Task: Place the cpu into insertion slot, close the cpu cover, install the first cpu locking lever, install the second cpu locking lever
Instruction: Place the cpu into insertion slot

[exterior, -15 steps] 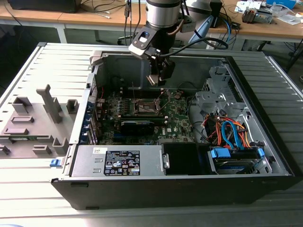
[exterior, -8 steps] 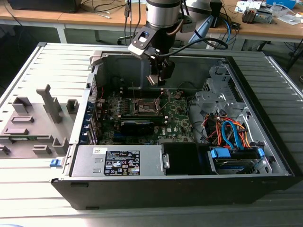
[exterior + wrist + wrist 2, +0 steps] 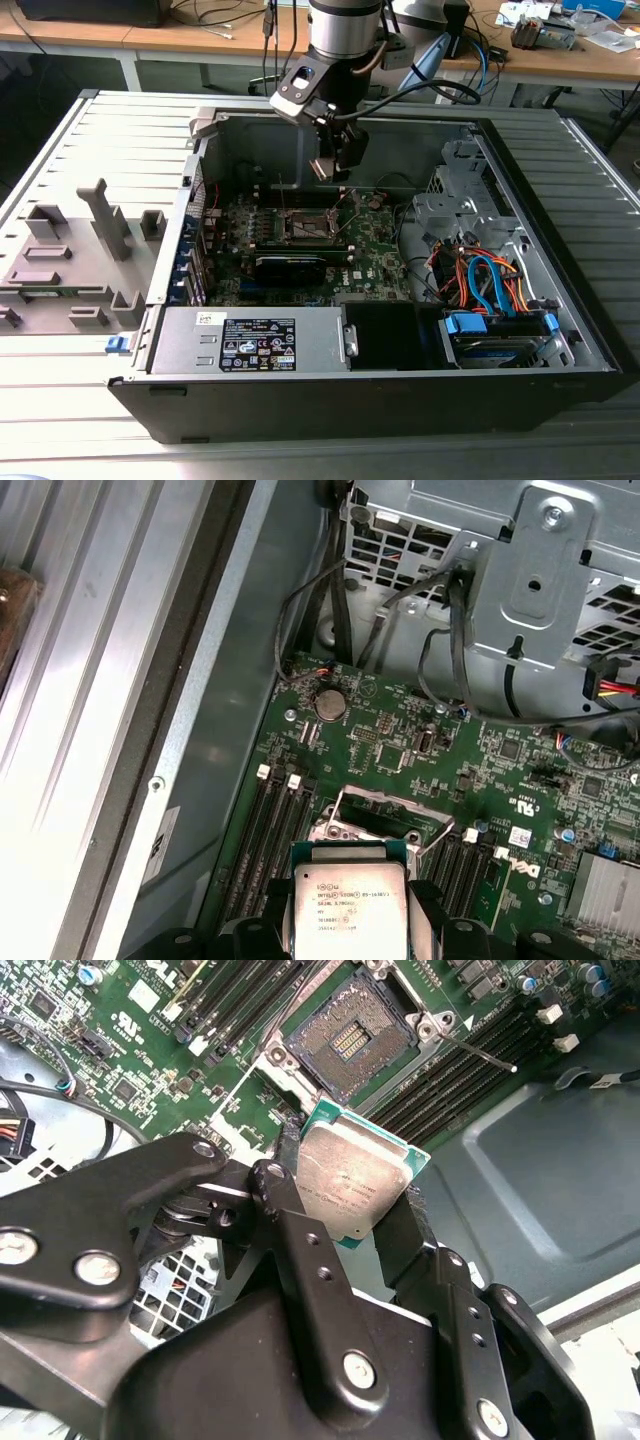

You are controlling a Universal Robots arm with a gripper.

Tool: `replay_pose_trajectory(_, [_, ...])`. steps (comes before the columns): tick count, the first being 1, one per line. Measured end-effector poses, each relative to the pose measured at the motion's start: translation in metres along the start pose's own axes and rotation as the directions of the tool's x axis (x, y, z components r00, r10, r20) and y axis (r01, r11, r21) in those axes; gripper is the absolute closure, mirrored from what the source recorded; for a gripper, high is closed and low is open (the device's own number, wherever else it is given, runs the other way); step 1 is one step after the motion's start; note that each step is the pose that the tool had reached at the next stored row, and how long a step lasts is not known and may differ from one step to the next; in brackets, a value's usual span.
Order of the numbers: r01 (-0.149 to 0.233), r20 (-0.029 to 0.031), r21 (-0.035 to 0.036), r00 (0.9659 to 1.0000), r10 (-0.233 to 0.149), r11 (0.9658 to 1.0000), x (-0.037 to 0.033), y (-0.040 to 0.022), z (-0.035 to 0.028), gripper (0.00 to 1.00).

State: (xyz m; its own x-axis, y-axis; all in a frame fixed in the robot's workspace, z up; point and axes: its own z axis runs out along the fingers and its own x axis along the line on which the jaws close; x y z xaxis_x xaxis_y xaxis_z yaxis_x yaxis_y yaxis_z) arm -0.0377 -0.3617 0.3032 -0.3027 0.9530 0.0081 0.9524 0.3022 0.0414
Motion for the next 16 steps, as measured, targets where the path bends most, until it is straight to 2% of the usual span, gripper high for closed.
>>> replay_pose_trajectory(16, [-0.034,0.0014,-0.0003,0.9994,0.034,0.9994,0.0000,0.0000,0.0002,0.45])
